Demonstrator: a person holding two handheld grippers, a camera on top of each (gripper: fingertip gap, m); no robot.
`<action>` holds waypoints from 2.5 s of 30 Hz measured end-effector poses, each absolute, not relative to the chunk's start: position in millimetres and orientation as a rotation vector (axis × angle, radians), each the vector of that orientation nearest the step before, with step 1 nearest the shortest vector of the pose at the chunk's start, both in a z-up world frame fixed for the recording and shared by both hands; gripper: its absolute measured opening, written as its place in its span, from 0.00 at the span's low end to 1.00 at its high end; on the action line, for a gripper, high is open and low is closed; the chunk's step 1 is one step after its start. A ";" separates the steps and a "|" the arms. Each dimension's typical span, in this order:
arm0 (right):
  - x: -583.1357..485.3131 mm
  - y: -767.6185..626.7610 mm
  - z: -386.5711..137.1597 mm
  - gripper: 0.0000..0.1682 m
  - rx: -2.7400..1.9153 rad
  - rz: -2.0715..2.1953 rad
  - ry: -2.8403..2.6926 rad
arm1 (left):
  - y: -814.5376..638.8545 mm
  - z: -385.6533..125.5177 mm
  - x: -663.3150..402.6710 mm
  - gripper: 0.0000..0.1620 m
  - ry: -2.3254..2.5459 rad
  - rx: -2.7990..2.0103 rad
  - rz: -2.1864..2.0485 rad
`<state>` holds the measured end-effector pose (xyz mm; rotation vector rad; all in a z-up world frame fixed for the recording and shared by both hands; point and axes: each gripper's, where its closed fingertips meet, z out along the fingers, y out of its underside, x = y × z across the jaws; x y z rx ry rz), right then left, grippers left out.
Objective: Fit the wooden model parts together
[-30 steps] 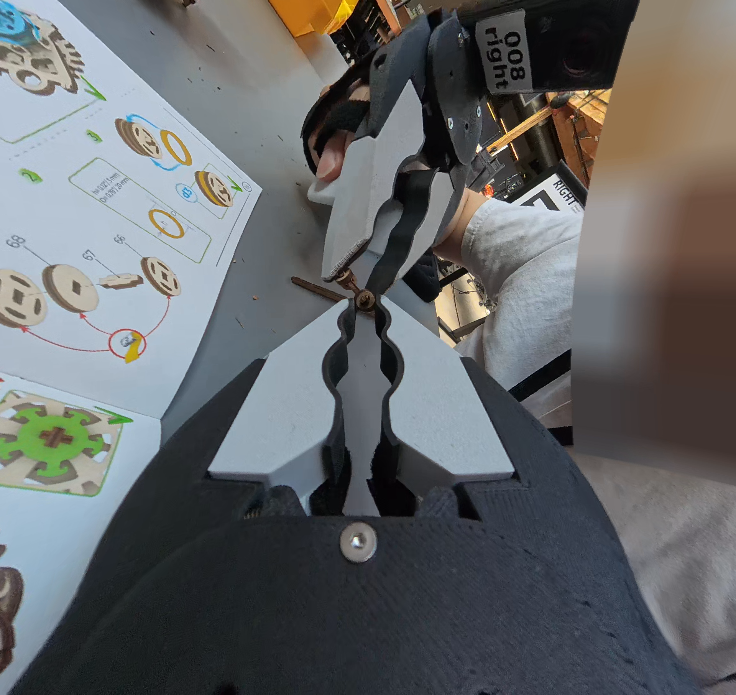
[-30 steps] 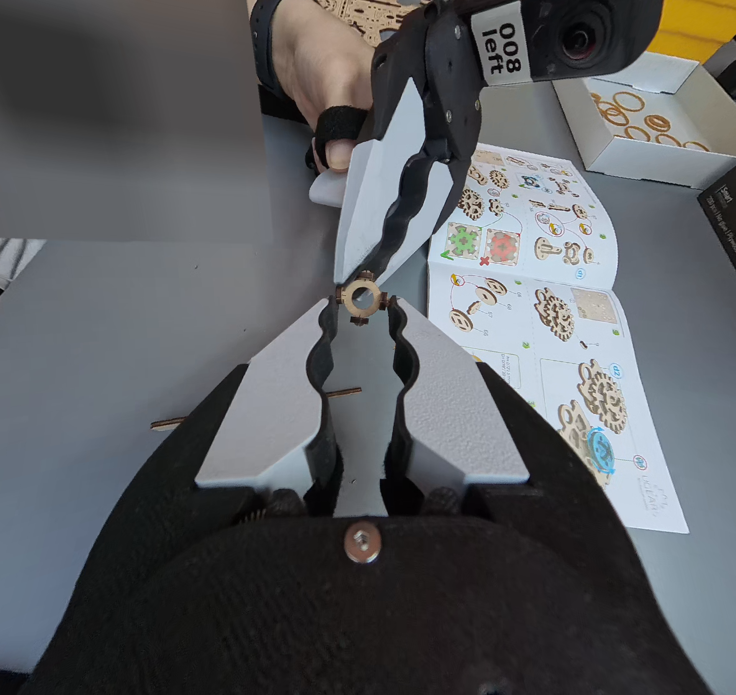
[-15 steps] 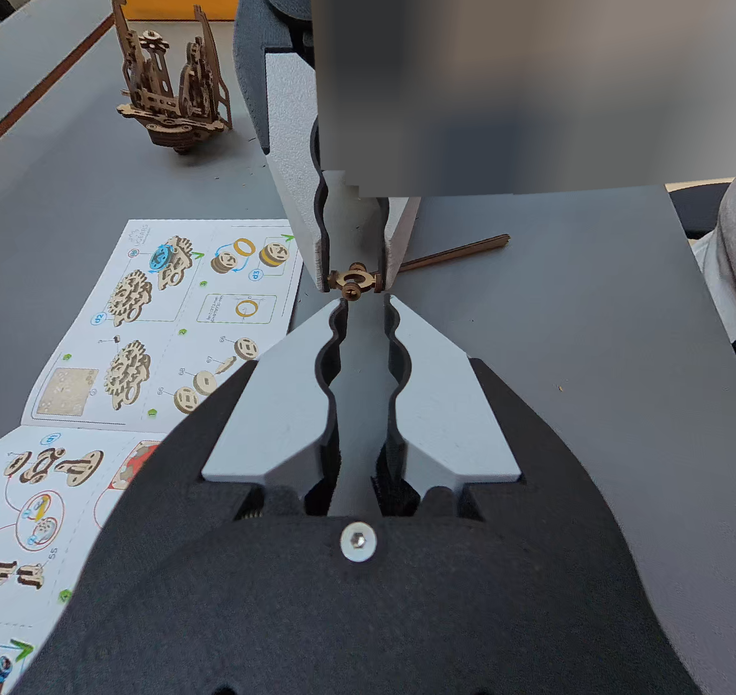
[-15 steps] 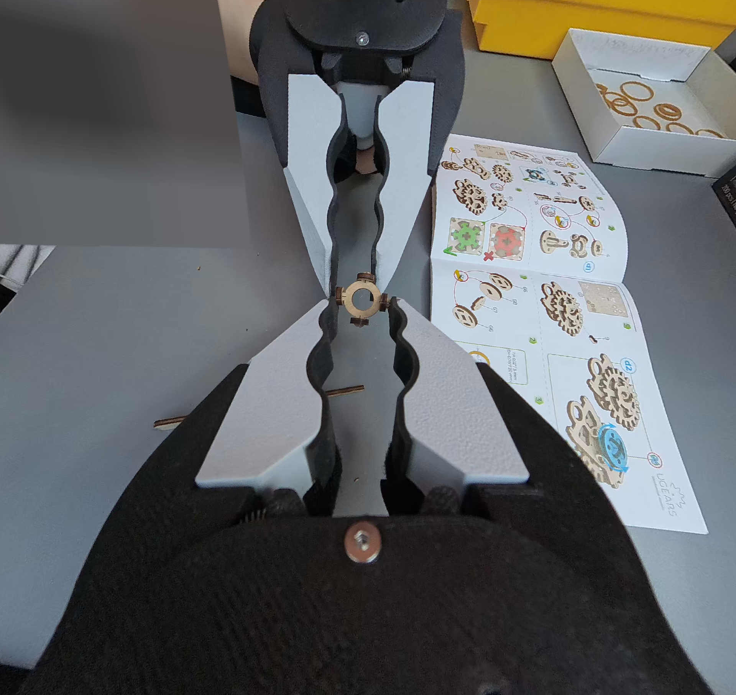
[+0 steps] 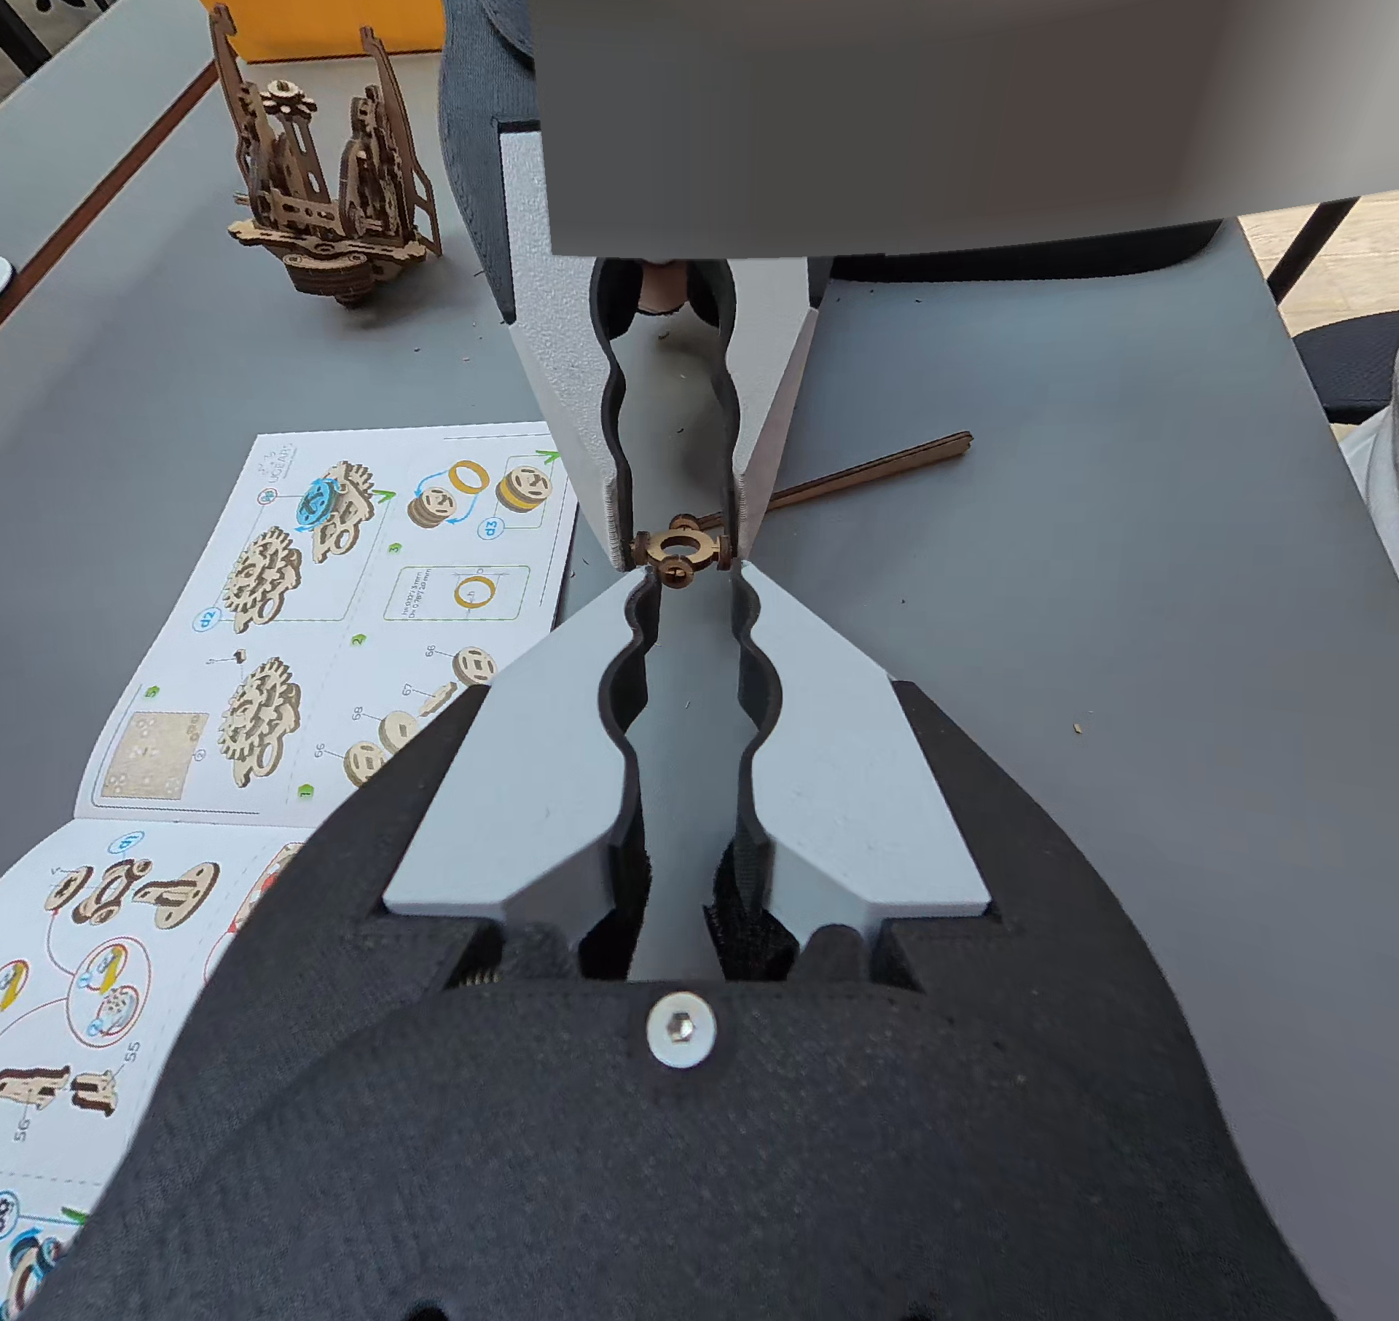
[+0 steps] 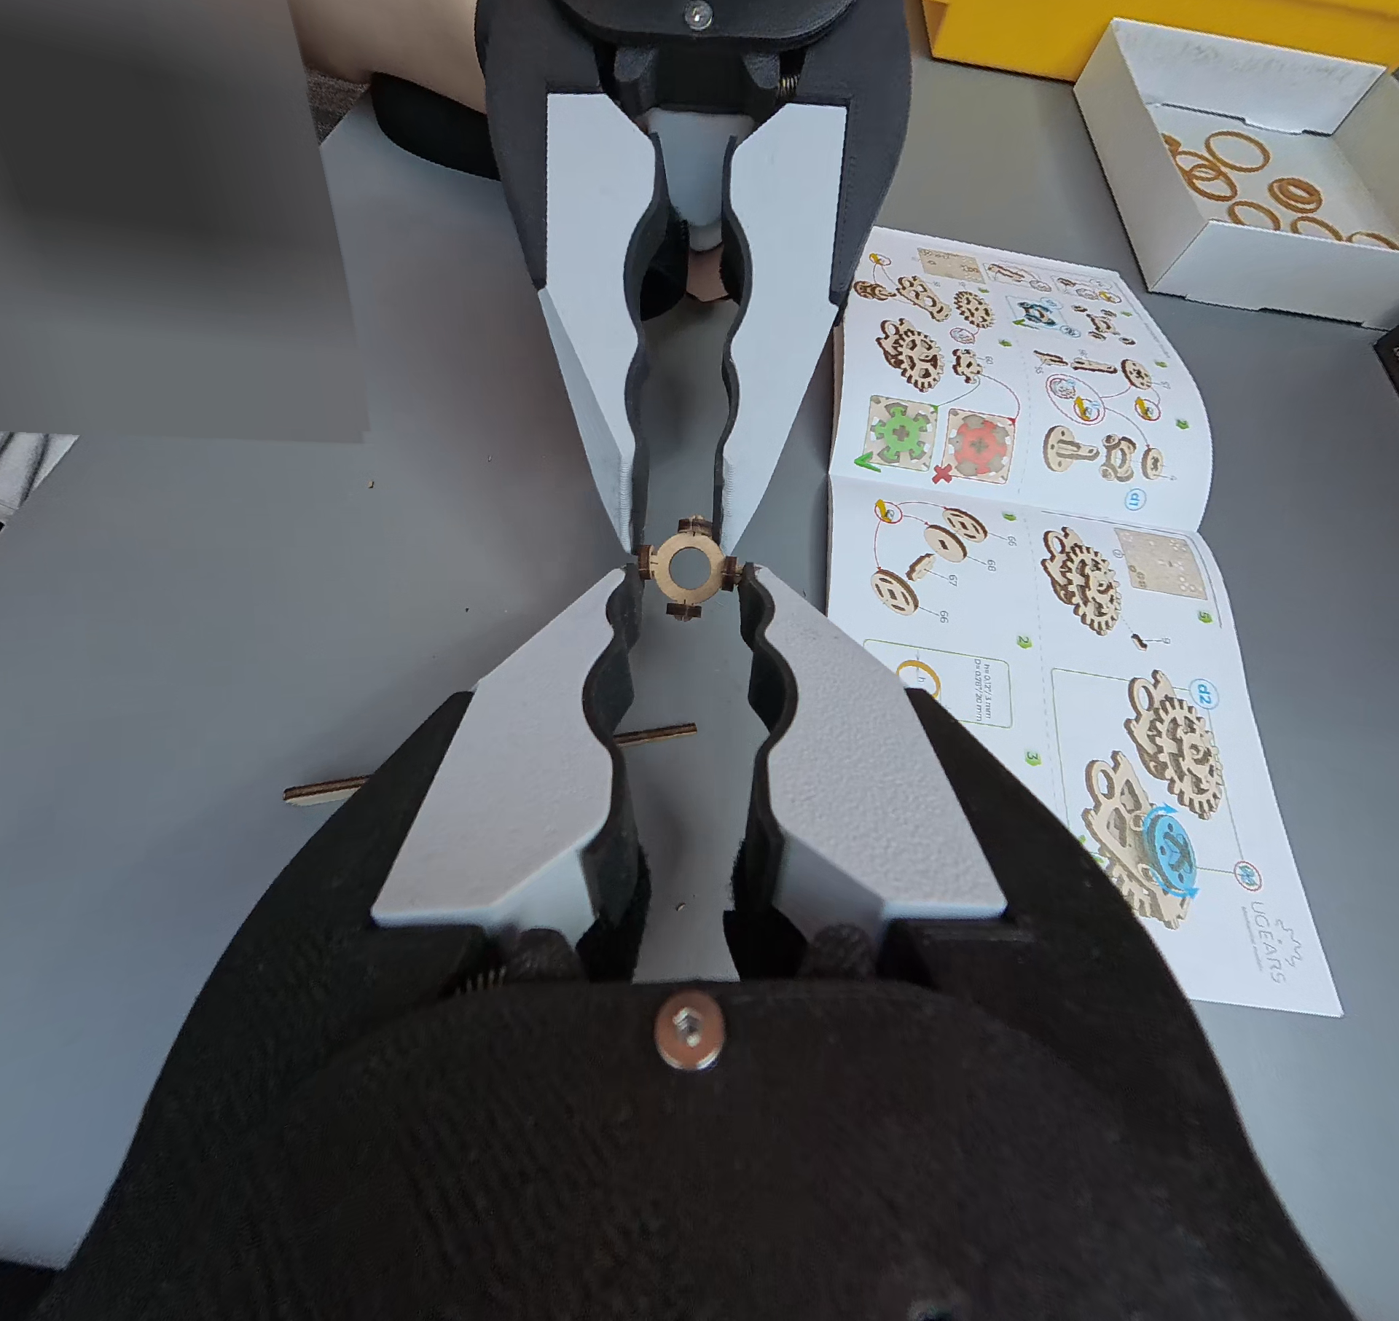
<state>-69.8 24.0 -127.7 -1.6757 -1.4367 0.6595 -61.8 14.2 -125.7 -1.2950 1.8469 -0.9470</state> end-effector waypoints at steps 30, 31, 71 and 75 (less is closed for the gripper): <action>-70.0 21.6 -136.6 0.14 -1.661 0.513 -1.525 | 11.9 -135.3 -63.0 0.08 1.892 -1.298 -0.939; -70.3 21.7 -132.7 0.14 -1.627 0.517 -1.515 | 12.0 -131.8 -62.7 0.08 1.878 -1.279 -0.943; -68.3 27.1 -104.2 0.09 -1.449 0.458 -1.425 | 17.6 -104.2 -64.1 0.08 1.766 -1.151 -0.943; -66.7 31.1 -103.4 0.09 -1.491 0.502 -1.378 | 20.9 -103.7 -62.8 0.11 1.748 -1.152 -0.903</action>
